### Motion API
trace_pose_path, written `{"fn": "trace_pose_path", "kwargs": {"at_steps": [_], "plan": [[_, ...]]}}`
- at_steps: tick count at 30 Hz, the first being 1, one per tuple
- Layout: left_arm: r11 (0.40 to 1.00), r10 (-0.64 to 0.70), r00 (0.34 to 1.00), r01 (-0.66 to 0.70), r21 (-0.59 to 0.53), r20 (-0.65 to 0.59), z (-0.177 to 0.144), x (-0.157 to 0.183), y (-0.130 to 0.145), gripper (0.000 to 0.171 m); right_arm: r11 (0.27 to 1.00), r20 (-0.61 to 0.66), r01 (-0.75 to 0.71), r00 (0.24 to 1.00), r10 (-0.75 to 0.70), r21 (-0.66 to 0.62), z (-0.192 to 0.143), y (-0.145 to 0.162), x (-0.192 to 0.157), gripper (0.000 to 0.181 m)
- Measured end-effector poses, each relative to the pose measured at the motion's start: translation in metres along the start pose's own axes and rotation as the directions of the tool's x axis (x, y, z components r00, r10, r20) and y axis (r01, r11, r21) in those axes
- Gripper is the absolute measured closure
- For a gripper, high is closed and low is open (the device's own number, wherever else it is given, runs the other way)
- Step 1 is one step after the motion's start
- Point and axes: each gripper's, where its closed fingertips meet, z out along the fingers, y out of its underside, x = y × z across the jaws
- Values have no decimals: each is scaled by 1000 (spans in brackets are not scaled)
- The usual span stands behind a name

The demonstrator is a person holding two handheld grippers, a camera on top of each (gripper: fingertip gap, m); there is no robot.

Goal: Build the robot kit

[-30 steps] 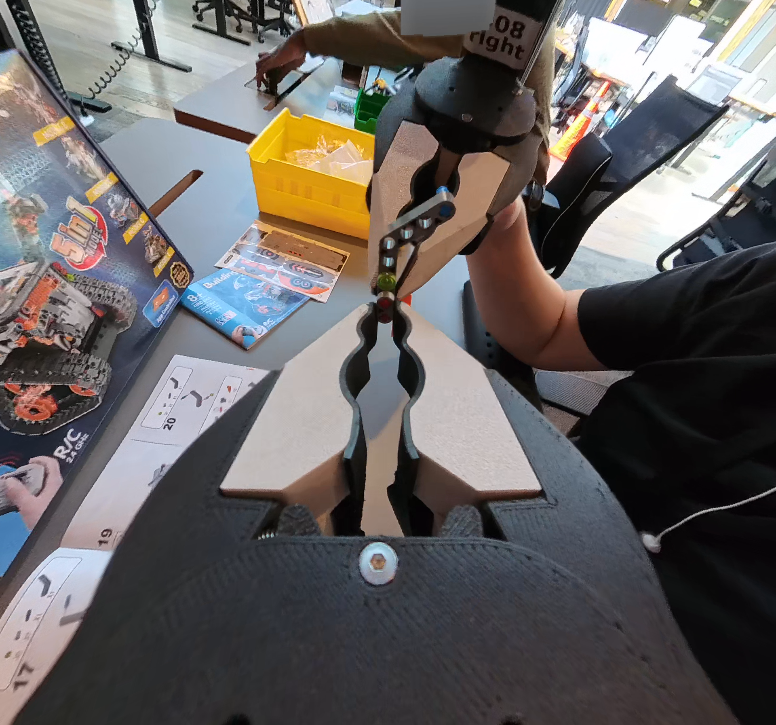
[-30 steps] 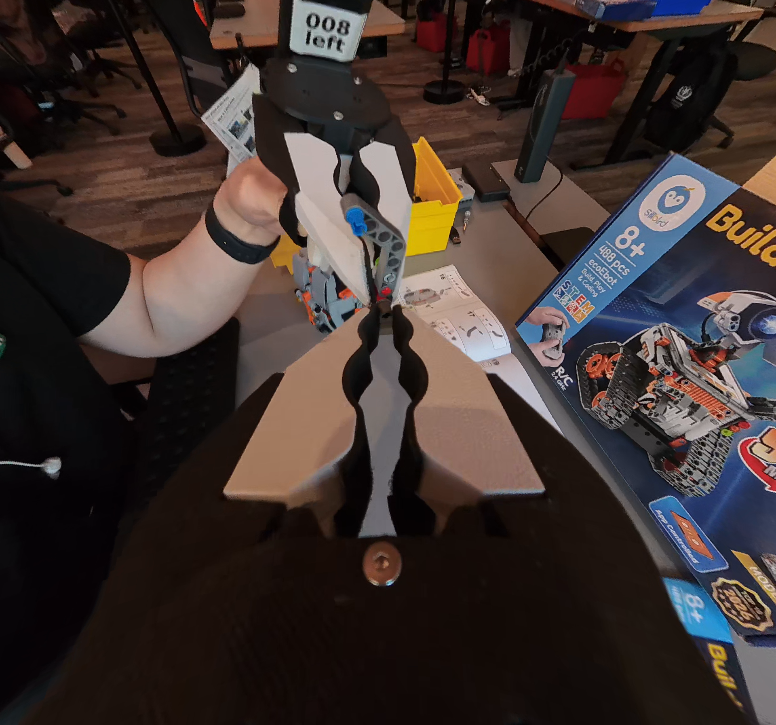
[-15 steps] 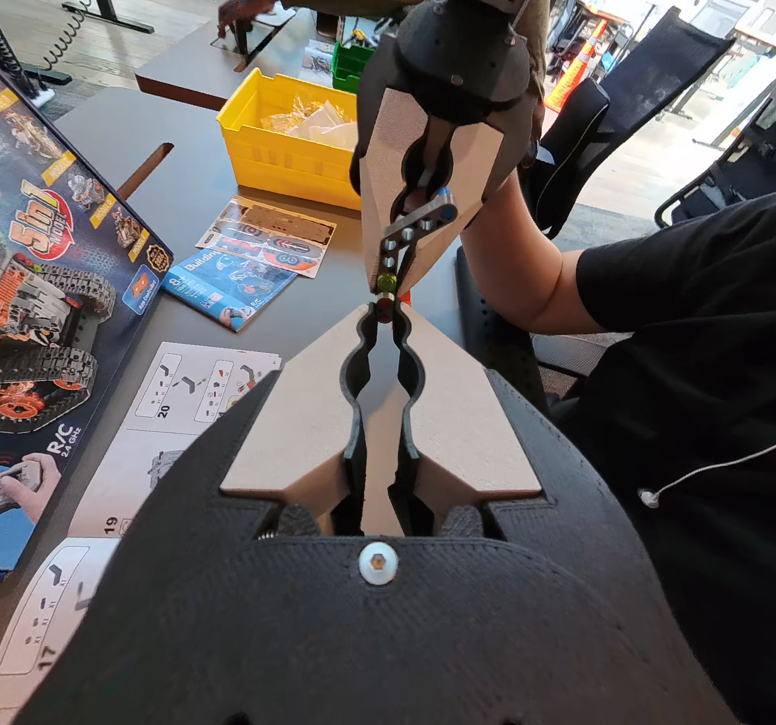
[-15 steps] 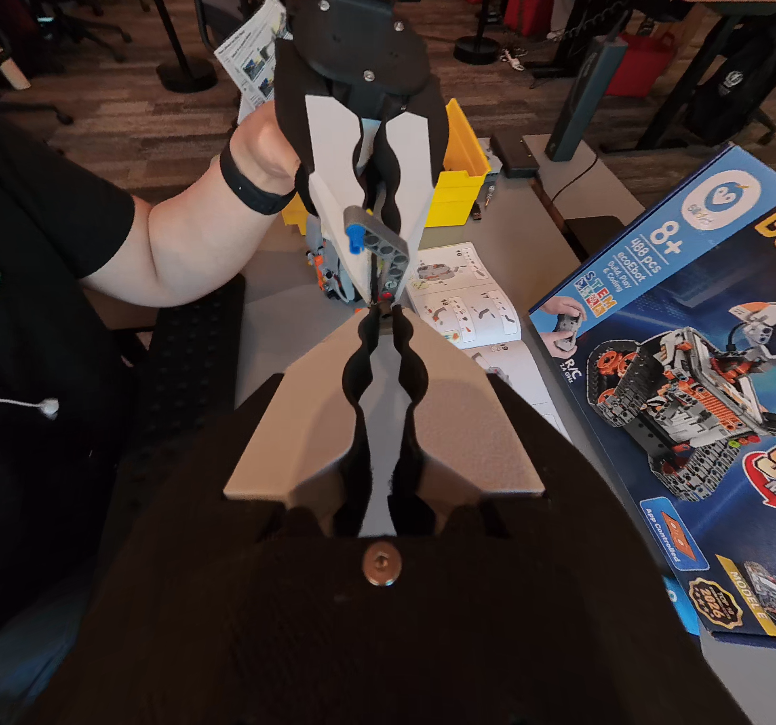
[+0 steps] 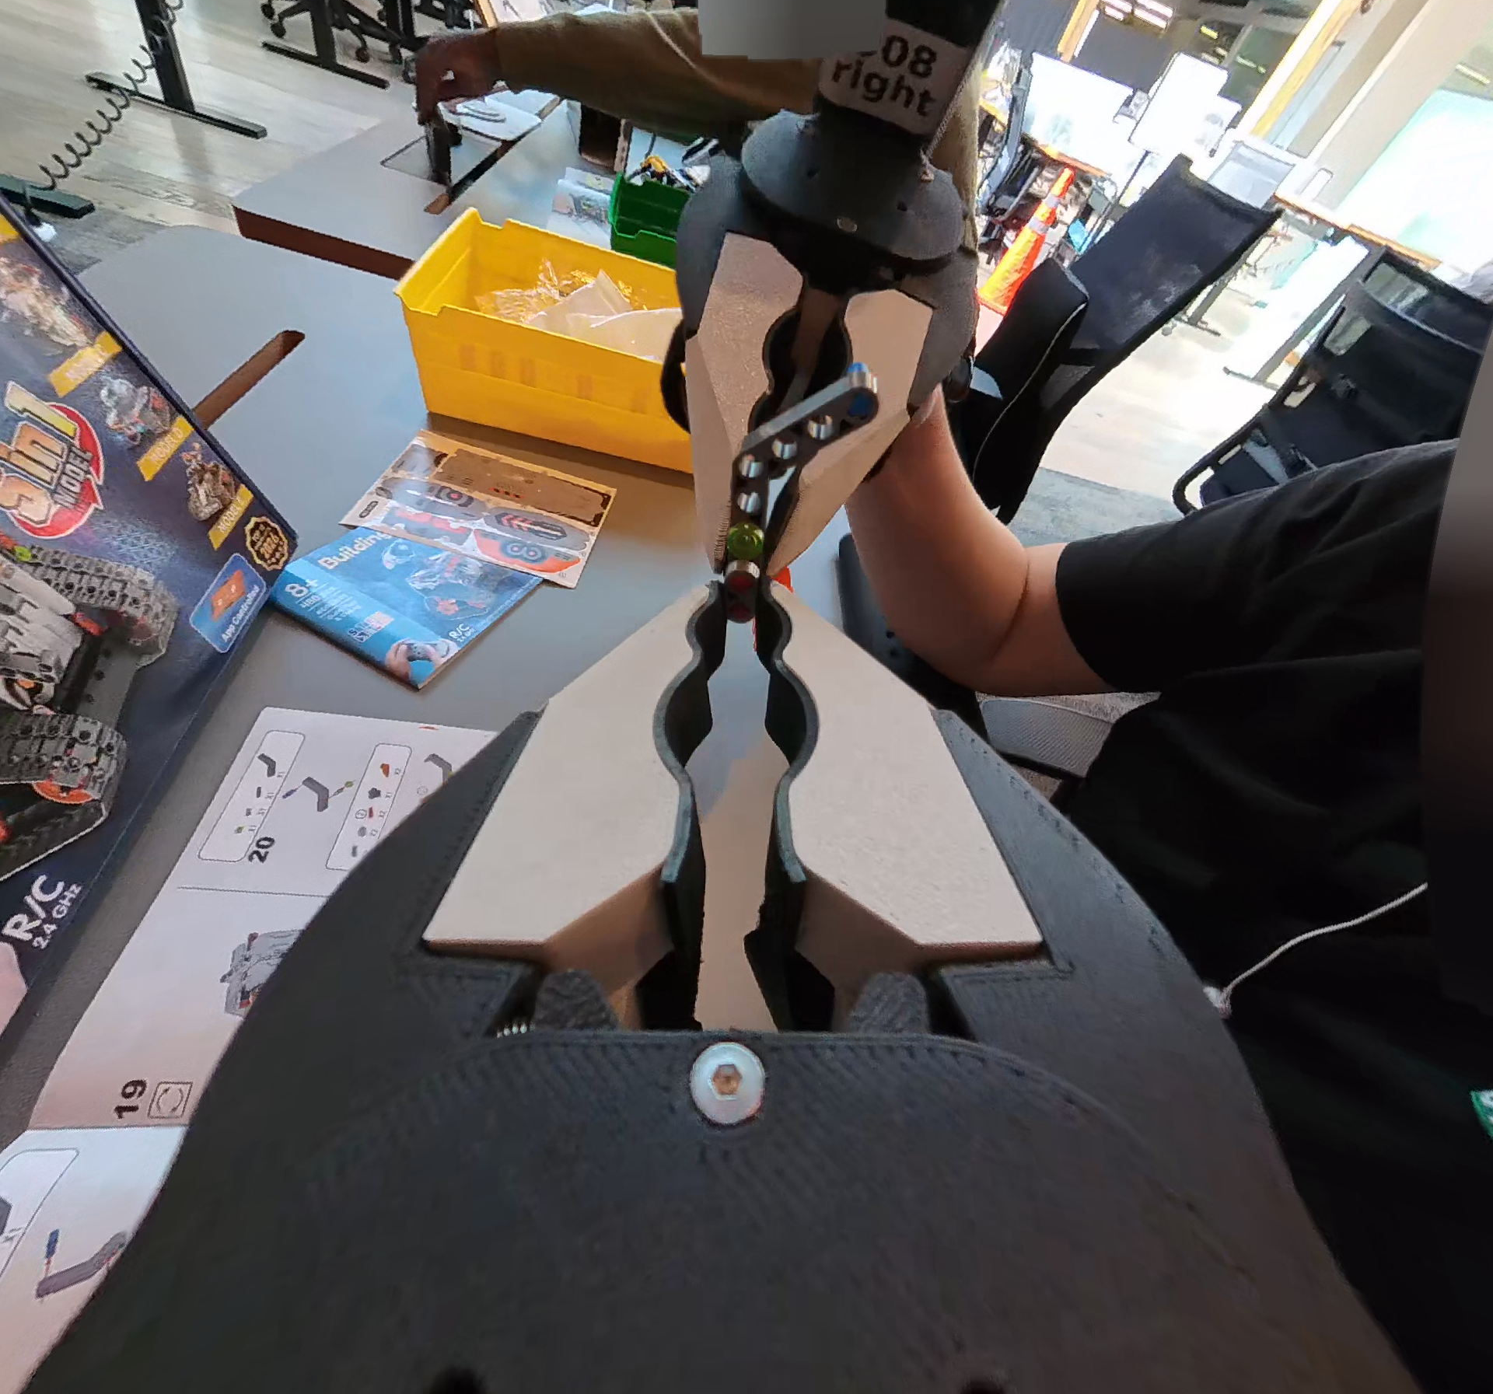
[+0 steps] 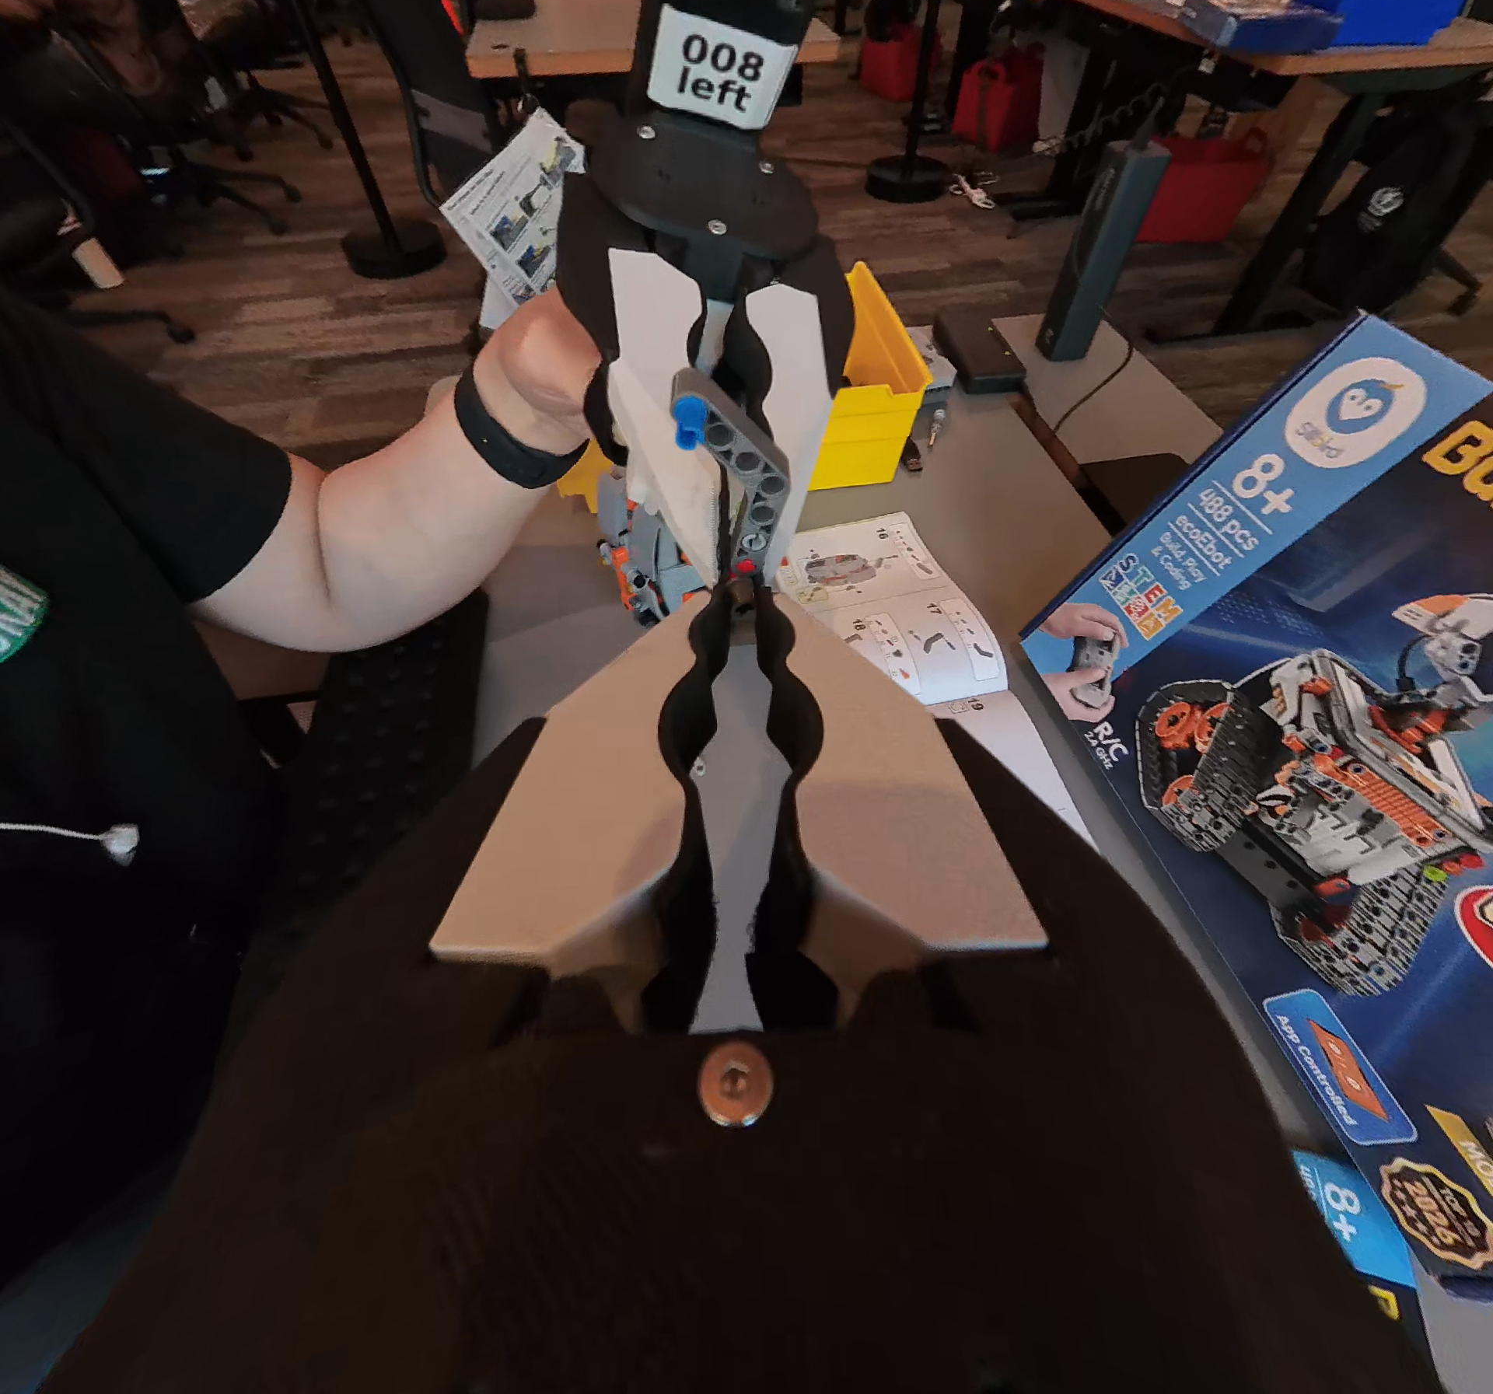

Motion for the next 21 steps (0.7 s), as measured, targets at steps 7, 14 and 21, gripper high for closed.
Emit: {"fn": "trace_pose_path", "kwargs": {"at_steps": [7, 14, 21], "plan": [[1000, 27, 997, -27, -1, 78, -2, -9, -1, 166, 999, -93, 17, 995, -20, -32, 5, 1, 7, 176], [999, 41, 995, -42, 11, 89, -4, -12, -2, 165, 1000, -99, 3, 995, -5, -13, 7, 0, 10, 175], [998, -2, 1000, 1, 61, 21, -5, -5, -8, 165, 997, 7, -43, 999, 43, 60, 5, -5, 6, 175]]}}
